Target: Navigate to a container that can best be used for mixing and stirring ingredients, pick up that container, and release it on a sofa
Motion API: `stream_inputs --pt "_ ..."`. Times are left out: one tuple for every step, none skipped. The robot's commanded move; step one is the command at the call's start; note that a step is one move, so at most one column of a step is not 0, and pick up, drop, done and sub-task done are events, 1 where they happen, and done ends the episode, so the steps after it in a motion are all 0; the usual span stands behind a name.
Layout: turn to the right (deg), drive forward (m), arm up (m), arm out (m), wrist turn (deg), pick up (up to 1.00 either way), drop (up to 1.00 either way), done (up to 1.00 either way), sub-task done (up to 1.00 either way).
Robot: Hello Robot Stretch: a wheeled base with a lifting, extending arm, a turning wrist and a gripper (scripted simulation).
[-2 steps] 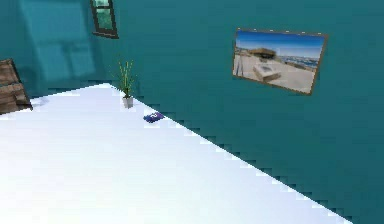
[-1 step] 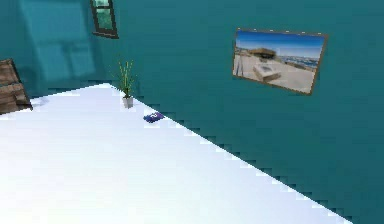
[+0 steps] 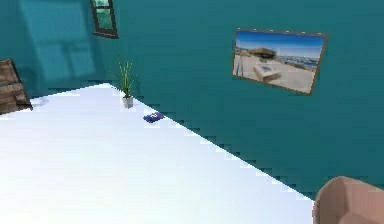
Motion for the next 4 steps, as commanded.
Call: stream_inputs --pt "0.0 0.00 0.00 0.00 -15.0 0.00 0.00 0.00 0.00" --pt "0.0 0.00 0.00 -0.26 0.0 0.00 0.00 0.00 0.00" --pt "-45.0 0.00 0.00 0.00 0.0 0.00 0.00 0.00 0.00" --pt "-18.0 0.00 0.00 0.00 0.0 0.00 0.00 0.00 0.00"
